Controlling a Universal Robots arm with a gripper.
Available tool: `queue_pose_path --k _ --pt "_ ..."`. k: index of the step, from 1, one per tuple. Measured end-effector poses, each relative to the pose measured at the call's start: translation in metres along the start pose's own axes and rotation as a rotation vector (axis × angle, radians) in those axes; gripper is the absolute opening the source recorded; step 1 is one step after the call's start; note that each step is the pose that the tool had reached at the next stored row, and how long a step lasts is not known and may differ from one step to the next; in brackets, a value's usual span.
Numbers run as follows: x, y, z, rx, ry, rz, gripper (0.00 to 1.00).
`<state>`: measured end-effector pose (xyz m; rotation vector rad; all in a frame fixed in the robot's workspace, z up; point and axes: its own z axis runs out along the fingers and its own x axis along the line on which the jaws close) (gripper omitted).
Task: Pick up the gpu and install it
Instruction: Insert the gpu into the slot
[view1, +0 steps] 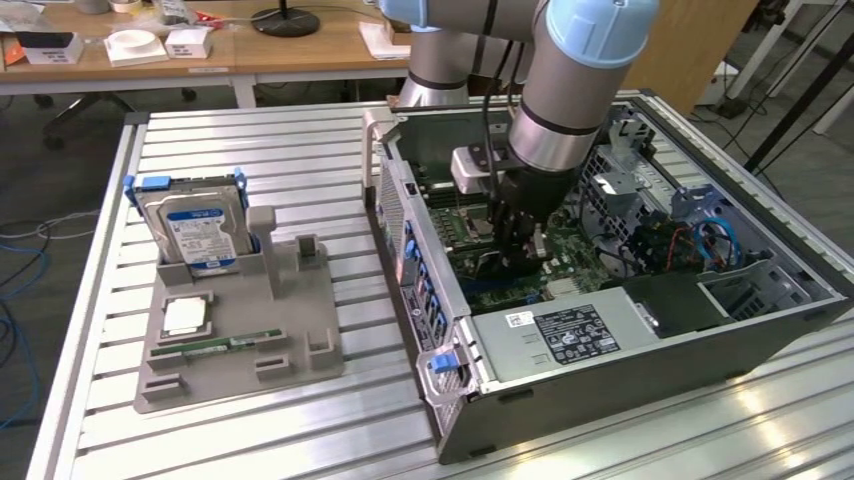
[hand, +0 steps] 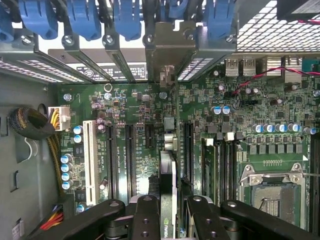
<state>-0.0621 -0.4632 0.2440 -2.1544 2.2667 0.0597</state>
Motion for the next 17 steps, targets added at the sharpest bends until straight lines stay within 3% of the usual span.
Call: queue_pose_path --k 17 --pt "0.0001 0.0003 0.0041 0.0001 -0.0004 0.000 0.26"
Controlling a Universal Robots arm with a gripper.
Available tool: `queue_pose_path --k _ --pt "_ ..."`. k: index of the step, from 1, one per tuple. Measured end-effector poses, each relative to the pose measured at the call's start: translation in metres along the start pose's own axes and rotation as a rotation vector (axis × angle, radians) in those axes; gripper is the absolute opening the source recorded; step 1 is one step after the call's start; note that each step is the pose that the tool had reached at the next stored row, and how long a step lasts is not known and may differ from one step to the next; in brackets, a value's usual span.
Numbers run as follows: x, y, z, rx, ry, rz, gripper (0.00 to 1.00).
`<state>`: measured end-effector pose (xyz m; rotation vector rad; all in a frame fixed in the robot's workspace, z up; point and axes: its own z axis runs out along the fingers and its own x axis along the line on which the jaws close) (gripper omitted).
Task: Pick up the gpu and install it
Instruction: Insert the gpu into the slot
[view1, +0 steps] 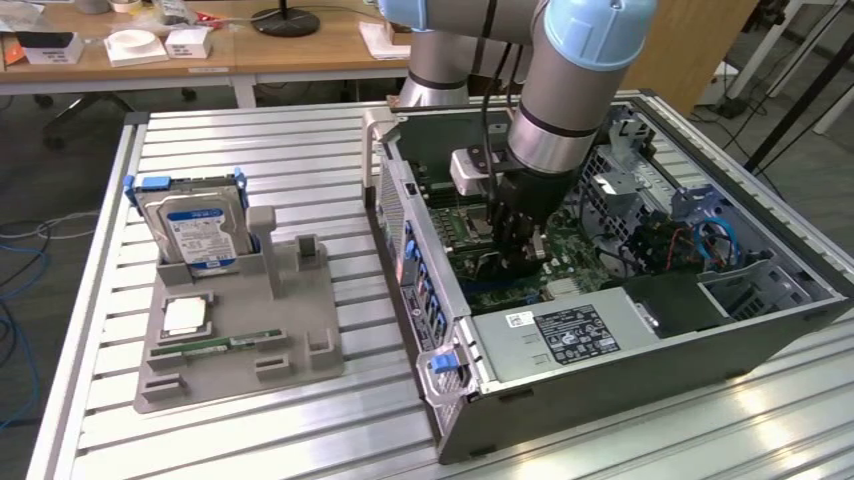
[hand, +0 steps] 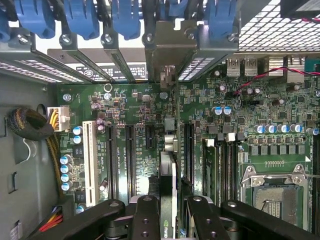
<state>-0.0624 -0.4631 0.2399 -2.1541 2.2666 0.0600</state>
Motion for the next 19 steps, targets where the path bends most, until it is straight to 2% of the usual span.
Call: queue_pose_path --k 8,12,16,19 --pt "0.0000 -0.0001 -0.0004 -0.0007 0.0000 0.000 0.26" --pt "-0.0004 -0.0001 -0.0037 -0.0107 -0.0012 0.000 0.26" --pt "-0.0003 0.0000 -0.0069 -0.0225 0.0040 0.001 0.26" --pt "-0.0003 0.0001 -0.0071 -0.0235 0.0049 0.001 0.26"
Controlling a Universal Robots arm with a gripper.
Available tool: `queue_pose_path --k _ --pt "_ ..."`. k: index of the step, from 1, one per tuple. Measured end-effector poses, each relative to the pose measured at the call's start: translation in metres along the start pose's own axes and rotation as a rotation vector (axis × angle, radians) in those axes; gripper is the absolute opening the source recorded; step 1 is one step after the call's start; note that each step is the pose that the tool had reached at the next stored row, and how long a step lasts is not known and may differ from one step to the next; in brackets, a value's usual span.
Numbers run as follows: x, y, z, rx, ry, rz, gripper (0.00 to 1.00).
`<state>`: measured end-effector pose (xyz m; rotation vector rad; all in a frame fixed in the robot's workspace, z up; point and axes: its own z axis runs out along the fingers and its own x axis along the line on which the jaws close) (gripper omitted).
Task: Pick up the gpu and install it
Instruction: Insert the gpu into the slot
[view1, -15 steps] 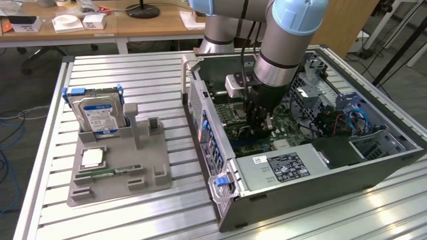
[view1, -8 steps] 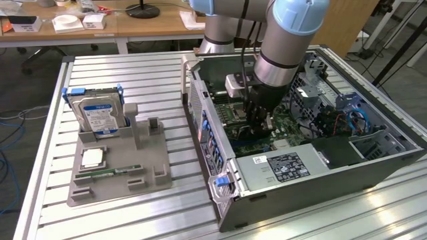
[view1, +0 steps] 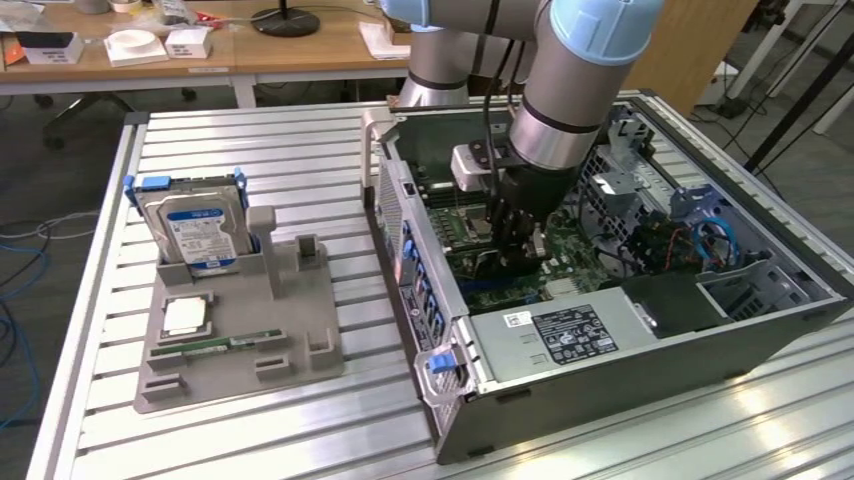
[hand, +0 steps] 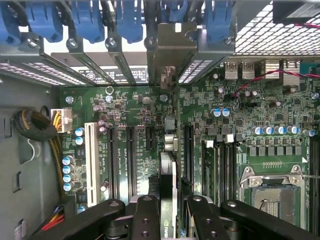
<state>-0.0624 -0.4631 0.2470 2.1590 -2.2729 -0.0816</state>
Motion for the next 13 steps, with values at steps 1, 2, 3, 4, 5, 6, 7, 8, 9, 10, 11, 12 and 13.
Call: queue_pose_path --k 1,2,3,4,5,6,7,8,9,10,11,12,13 --pt "0.0000 0.0000 0.0000 0.0000 0.0001 0.000 0.26" --pt "0.0000 0.0000 0.0000 -0.0001 0.0001 0.000 0.26" --pt "0.0000 -0.0003 -0.0001 -0.0022 0.0003 0.000 0.26" --pt "0.0000 -0.0010 -0.0001 -0.0063 0.0003 0.000 0.26" --pt "0.0000 -0.0015 -0.0001 -0.0100 0.0006 0.000 0.26" --pt "-0.0001 -0.0024 -0.0002 -0.0148 0.0009 0.001 0.26" --pt "-0.0002 -0.0032 -0.0002 -0.0196 0.0010 0.001 0.26" --pt "-0.0002 -0.0041 -0.0004 -0.0248 0.0013 0.001 0.26" --pt "-0.0003 -0.0054 -0.0005 -0.0300 0.0017 0.001 0.26" --pt "-0.0003 -0.0068 -0.0008 -0.0344 0.0022 0.001 0.26" --pt "-0.0003 -0.0081 -0.0009 -0.0363 0.0023 0.001 0.26" --pt "-0.0004 -0.0091 -0.0009 -0.0367 0.0023 0.001 0.26" --pt "-0.0004 -0.0099 -0.0009 -0.0369 0.0023 0.001 0.26"
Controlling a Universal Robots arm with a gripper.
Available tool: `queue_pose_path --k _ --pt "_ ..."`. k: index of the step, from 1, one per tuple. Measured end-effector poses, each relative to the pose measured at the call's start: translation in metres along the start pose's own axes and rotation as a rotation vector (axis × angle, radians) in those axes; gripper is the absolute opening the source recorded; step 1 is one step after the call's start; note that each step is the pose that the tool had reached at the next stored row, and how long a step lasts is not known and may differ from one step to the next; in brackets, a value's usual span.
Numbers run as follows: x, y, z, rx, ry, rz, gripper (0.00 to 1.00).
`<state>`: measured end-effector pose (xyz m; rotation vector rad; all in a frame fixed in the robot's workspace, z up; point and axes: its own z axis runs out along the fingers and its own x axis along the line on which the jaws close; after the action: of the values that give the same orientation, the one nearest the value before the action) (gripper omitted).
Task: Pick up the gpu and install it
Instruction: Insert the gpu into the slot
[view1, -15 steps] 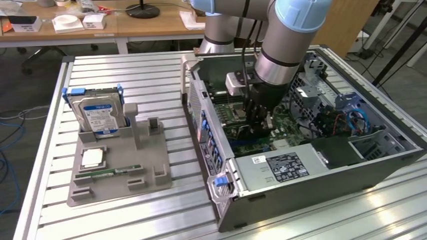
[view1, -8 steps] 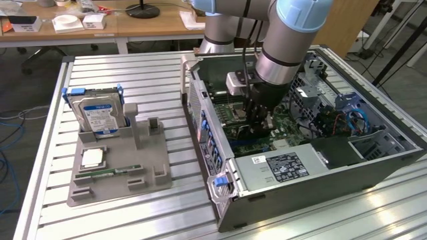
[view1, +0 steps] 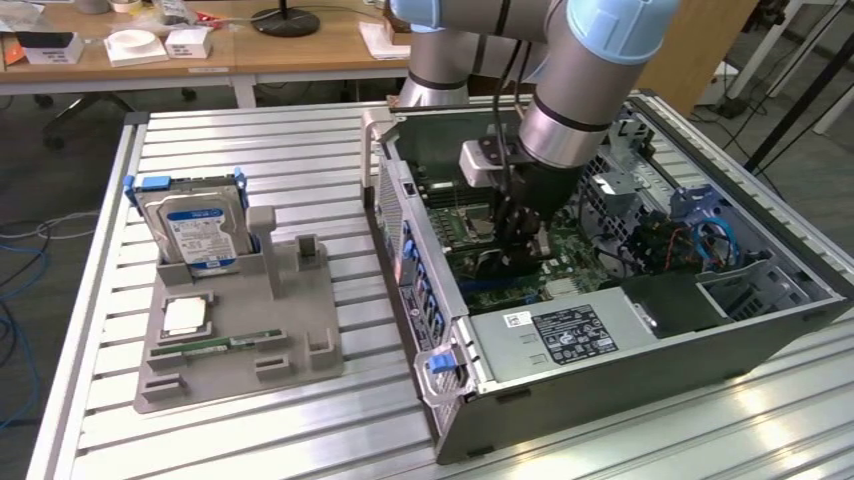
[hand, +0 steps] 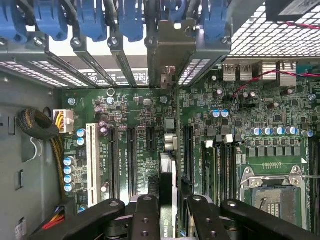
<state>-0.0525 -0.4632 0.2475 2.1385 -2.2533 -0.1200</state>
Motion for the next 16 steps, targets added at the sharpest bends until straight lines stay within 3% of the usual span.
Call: queue_pose_path --k 16 --pt "-0.0004 -0.0025 -0.0051 -0.0002 0.0013 0.000 0.26"
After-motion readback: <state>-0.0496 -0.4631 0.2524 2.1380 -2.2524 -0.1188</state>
